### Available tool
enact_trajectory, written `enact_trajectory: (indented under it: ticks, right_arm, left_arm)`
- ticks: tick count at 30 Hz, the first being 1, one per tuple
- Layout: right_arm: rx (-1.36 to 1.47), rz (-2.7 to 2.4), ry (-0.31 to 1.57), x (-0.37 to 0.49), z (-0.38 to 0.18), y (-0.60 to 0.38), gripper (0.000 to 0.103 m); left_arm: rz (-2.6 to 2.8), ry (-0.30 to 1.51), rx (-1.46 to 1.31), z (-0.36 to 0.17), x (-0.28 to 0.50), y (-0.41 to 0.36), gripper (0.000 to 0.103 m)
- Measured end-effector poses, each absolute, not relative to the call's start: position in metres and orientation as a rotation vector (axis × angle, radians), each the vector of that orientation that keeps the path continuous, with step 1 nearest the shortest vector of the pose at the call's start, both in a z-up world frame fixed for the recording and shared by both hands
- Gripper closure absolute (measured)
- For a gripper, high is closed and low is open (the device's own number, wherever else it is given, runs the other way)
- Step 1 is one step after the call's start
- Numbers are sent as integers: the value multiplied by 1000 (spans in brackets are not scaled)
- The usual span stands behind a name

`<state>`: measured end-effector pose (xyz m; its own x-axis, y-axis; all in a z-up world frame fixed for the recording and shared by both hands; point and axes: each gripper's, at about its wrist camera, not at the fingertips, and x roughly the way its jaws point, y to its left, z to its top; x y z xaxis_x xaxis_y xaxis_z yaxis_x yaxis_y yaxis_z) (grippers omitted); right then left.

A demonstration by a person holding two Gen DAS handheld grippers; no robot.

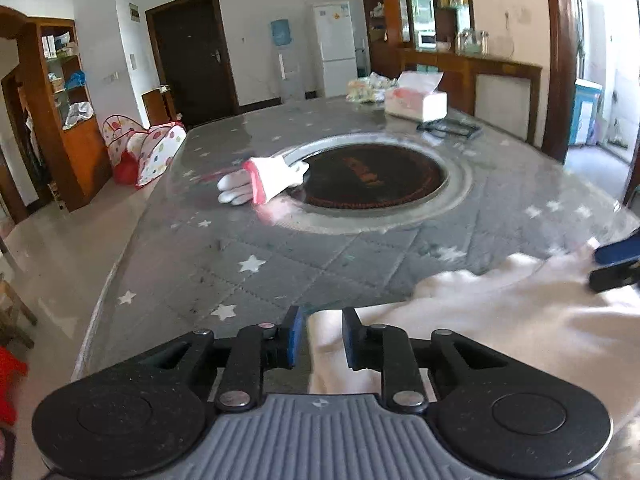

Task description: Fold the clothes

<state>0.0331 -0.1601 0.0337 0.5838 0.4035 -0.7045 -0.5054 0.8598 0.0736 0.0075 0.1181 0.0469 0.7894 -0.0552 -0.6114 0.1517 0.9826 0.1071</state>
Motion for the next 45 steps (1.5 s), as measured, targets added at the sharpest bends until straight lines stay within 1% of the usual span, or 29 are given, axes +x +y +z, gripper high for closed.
enact_trajectory:
  ticks: [1, 3, 4, 5, 12, 20, 24, 26, 30, 34, 36, 38, 39, 40, 41, 45]
  right_arm:
    - [-146, 523, 787, 34, 31, -159, 73]
    - [-145, 503, 793, 37, 27, -158, 73]
    - [-139, 495, 791, 37, 29, -159, 73]
    - [-133, 487, 788, 38, 30, -160, 73]
    - [-93, 530, 763, 36, 46, -147, 73]
    - [-132, 523, 810, 50, 31, -110, 73]
    - [-110, 519, 803, 54, 38, -109, 73]
    - [-110, 528, 793, 54, 43, -105, 73]
    - [-131, 543, 808, 61, 38, -85, 72]
    - [-149, 529, 828, 71, 30, -68, 71]
    - [-141, 532, 824, 72, 33, -68, 69]
    - [-134, 542, 807, 69, 39, -72, 68]
    - [-134, 547, 796, 66, 43, -75, 66]
    - [-135, 550, 786, 62, 46, -78, 61]
    - [-134, 553, 775, 58, 50, -83, 59]
    - [-135, 577, 754, 35, 59, -102, 58]
  left_arm:
    - [-135, 645, 154, 50, 2, 114, 79]
    - [-177, 645, 161, 52, -8, 106, 77]
    - [-198, 646, 164, 52, -13, 102, 73]
    - [-219, 652, 163, 52, -18, 99, 72]
    - [-284, 696, 145, 38, -33, 87, 71]
    - [-265, 711, 97, 33, -16, 89, 71]
    - [-264, 709, 83, 33, -15, 90, 68]
    - [-264, 709, 76, 32, -14, 90, 62]
    - [-258, 715, 72, 30, -12, 90, 56]
    - [-239, 727, 50, 30, -10, 93, 45]
    - [-235, 729, 42, 32, -11, 95, 40]
    - [-234, 727, 46, 33, -14, 94, 32]
    - [-232, 723, 51, 34, -15, 94, 31]
    - [-229, 720, 56, 35, -17, 93, 28]
    - [-227, 716, 60, 35, -20, 92, 26]
    - [-212, 695, 69, 41, -33, 89, 17]
